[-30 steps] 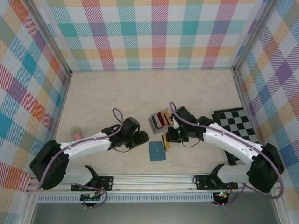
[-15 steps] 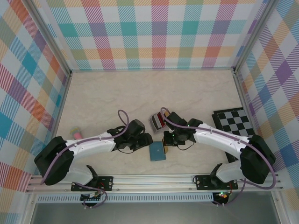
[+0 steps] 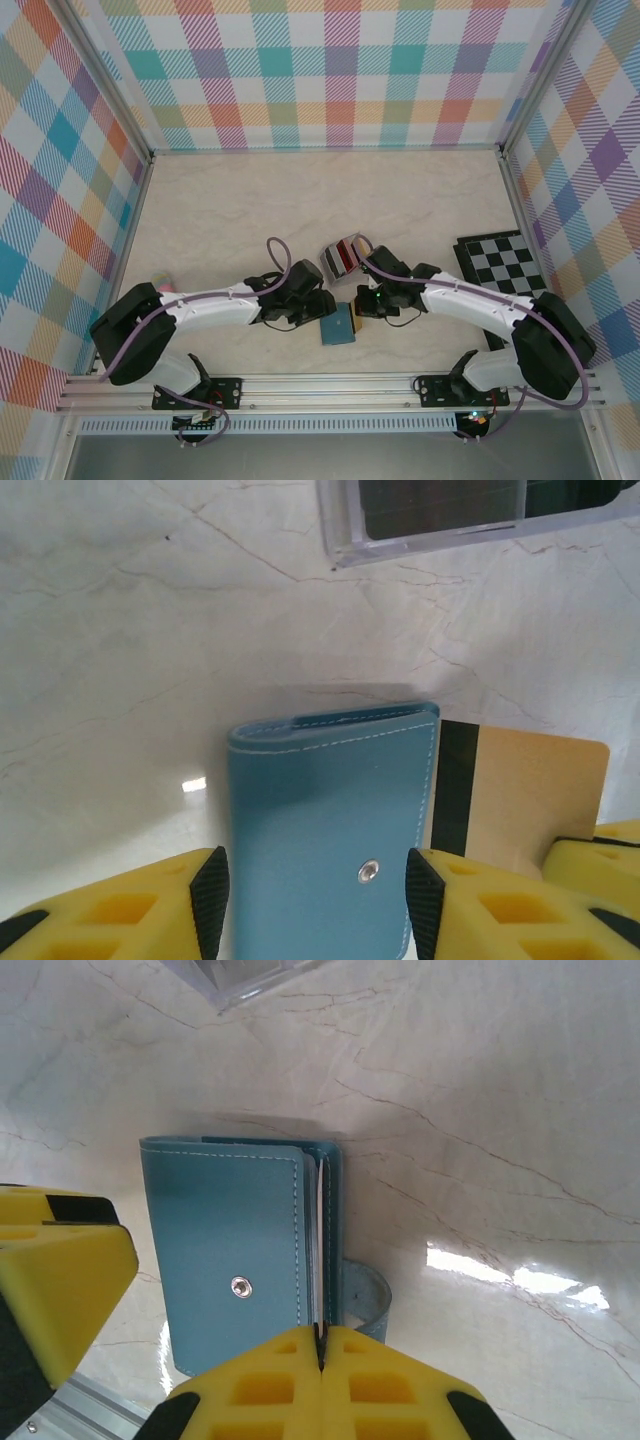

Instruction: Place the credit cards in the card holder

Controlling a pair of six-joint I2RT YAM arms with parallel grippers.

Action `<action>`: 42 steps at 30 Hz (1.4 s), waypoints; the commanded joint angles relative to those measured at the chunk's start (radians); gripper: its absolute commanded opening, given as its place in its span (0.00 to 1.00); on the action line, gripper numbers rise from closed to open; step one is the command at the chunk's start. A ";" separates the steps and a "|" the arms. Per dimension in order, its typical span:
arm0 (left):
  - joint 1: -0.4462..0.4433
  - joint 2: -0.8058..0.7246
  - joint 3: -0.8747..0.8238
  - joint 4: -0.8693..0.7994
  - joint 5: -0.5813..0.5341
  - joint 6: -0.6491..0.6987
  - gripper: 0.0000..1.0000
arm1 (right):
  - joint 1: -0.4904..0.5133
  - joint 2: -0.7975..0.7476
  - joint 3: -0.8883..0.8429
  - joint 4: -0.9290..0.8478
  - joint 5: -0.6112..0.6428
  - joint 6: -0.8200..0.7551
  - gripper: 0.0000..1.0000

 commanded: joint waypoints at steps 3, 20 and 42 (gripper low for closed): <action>-0.016 0.051 0.009 0.046 0.018 -0.016 0.52 | -0.002 -0.005 -0.032 0.048 -0.018 0.000 0.00; -0.017 0.096 -0.004 0.080 0.025 -0.032 0.47 | -0.016 -0.006 -0.090 0.131 -0.090 0.006 0.08; -0.017 0.073 -0.006 0.070 0.002 -0.035 0.52 | -0.016 -0.038 -0.053 0.107 -0.117 0.045 0.01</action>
